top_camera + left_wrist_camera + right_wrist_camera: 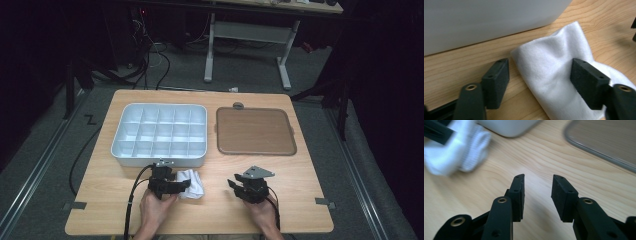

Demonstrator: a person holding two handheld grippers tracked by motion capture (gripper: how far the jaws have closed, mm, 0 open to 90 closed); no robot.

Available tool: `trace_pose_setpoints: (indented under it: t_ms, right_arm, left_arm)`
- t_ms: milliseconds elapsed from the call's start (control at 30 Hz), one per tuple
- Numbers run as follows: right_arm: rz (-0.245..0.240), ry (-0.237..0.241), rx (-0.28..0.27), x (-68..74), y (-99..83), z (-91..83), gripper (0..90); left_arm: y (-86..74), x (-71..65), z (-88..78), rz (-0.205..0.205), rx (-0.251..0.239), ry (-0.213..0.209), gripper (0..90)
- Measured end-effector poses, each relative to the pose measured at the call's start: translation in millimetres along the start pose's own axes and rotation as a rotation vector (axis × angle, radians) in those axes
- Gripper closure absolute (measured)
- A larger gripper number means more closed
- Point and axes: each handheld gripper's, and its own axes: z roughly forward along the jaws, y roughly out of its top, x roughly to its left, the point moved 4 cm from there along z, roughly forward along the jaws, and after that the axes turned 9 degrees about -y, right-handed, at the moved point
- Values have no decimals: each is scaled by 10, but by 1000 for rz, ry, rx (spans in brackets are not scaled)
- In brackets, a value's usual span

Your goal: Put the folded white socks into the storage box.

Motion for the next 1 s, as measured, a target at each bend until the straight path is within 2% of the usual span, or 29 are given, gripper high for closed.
trace_pose_setpoints:
  t_ms: [267,367,467,600,733,1000]
  right_arm:
    - [74,-174,25,-471,-279,-92,567]
    - [90,-227,35,-574,-349,-117,533]
    - [96,-251,51,-631,-402,-99,497]
    - [120,-245,48,-652,-426,-103,465]
    - [140,-217,56,-670,-430,-98,421]
    - [135,-212,57,-659,-428,-93,395]
  left_arm:
    - [-38,-23,-4,31,16,-1,442]
    - [-44,-28,-7,33,21,-5,464]
    - [-46,-30,-16,28,38,-13,492]
    - [-48,-54,-13,47,64,-20,540]
    - [-59,-83,-18,75,87,-27,600]
    - [-63,-109,-46,86,117,-43,679]
